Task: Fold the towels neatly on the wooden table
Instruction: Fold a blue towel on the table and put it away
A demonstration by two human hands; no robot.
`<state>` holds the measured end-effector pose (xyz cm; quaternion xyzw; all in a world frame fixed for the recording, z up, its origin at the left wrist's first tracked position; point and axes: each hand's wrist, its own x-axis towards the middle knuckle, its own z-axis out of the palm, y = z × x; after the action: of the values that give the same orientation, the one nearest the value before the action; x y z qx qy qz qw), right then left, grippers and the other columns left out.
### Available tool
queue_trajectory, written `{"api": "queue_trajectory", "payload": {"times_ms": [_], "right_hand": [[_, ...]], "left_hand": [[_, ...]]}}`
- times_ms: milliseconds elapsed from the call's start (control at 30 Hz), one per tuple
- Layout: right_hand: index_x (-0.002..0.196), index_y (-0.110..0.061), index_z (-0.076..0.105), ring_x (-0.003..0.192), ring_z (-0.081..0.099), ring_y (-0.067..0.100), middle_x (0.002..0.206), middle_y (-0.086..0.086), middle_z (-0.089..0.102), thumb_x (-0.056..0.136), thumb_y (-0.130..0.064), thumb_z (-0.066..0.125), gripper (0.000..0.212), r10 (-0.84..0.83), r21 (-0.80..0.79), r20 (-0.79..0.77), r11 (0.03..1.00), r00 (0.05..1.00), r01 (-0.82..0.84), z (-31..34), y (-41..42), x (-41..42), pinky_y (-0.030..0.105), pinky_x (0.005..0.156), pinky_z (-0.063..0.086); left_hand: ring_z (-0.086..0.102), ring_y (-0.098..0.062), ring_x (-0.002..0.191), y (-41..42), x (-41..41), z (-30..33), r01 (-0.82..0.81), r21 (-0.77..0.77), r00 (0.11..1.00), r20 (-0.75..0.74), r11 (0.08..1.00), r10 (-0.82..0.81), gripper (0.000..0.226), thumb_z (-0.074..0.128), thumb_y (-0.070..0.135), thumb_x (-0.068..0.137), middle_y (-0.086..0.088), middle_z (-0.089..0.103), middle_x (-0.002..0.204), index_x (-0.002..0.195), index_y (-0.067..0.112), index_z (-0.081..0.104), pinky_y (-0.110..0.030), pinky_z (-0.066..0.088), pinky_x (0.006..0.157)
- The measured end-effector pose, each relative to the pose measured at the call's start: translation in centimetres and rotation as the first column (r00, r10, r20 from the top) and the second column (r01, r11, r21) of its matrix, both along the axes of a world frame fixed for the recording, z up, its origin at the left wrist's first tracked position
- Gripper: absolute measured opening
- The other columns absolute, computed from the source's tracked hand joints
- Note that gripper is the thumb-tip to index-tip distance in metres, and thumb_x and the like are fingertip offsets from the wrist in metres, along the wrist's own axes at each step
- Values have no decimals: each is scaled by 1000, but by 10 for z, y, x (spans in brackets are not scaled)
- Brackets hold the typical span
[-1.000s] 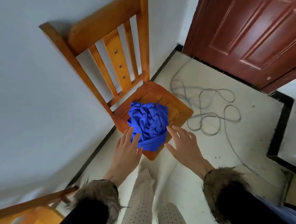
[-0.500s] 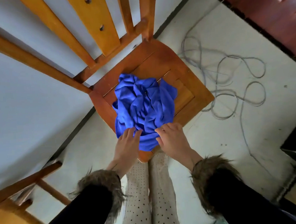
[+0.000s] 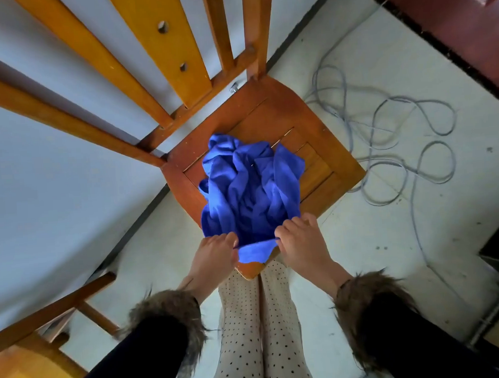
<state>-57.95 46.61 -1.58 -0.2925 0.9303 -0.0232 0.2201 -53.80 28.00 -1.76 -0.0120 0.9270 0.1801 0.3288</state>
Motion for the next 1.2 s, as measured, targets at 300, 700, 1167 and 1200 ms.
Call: {"api": "queue_trajectory", "payload": {"times_ms": [300, 700, 1167, 1200], "right_hand": [[75, -9, 62, 62, 49, 17, 69, 5, 63, 81, -14, 61, 8, -271, -483, 37, 838, 962, 254, 161, -14, -56, 27, 60, 38], [88, -10, 62, 76, 50, 12, 83, -1, 57, 89, -14, 58, 6, 191, -617, 15, 774, 981, -141, 339, -46, -61, 29, 73, 45], [83, -19, 60, 68, 49, 8, 77, -10, 53, 91, -20, 56, 9, 802, -633, -23, 450, 597, -630, 427, -186, 155, 21, 68, 42], [83, -19, 60, 70, 50, 7, 78, -10, 54, 92, -20, 56, 10, 835, -631, -21, 415, 549, -656, 431, -195, 181, 20, 67, 42]], "left_hand": [[52, -14, 84, -24, -24, 161, -304, 262, 912, -196, 916, 359, 17, 48, 21, 95, 4, 59, 98, 107, 14, 59, -20, 34, 72], [54, -14, 75, -31, 49, 341, -587, 326, 521, -548, 741, 655, 9, 56, 20, 89, 12, 55, 77, 91, 19, 65, -23, 43, 67], [53, -1, 69, -27, 350, 429, -902, 277, 89, -633, 332, 769, 8, 56, 25, 91, 18, 54, 73, 84, 27, 59, -12, 41, 62], [54, -2, 69, -23, 377, 432, -916, 279, 61, -615, 289, 786, 9, 56, 25, 91, 18, 54, 73, 84, 28, 59, -14, 42, 62]]}}
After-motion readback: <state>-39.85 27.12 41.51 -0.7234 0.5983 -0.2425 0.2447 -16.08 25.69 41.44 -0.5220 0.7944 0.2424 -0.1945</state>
